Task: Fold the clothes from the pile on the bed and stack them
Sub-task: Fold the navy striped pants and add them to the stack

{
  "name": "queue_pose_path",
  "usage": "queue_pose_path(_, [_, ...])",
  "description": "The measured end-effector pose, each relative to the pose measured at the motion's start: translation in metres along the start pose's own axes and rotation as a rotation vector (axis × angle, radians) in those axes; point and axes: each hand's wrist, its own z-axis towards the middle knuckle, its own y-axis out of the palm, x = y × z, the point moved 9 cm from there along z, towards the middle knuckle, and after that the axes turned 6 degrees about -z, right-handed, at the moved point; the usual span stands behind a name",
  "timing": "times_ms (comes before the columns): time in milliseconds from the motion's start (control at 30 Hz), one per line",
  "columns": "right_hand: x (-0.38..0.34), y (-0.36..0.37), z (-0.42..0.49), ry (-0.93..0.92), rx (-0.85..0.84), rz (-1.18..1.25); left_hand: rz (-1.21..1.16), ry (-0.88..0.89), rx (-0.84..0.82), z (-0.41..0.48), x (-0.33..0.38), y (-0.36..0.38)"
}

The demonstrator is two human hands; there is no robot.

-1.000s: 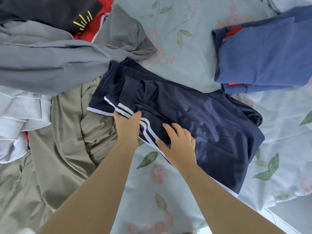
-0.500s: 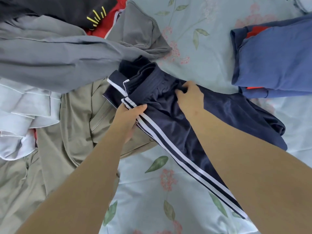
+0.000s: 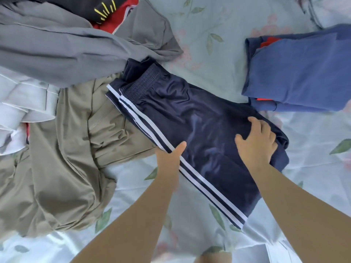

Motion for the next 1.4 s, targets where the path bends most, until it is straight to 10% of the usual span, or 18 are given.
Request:
queue_pose_path(367, [0.043,-0.016,0.042,-0.353,-0.064,-0.172,0.029,0.141,0.382,-0.078,-0.088,0.021])
queue_pose_path(600, [0.065,-0.011,0.034,-0.419,-0.164,-0.183,0.215,0.227,0.055,-0.104,-0.105,0.067])
queue_pose_path(933, [0.077,-0.005,0.014,-0.264,-0.509,0.48,-0.411,0.045,-0.08,-0.115,-0.127,0.039])
queue_pose_path(1067, [0.07,-0.018,-0.005,-0.333,-0.498,0.475,-0.215,0.007,-0.322,-0.136,-0.132,0.049])
queue_pose_path(1400, [0.041,-0.12,-0.063,-0.167,-0.638,1.023,-0.213,0.271,-0.15,-0.213,-0.004,-0.002])
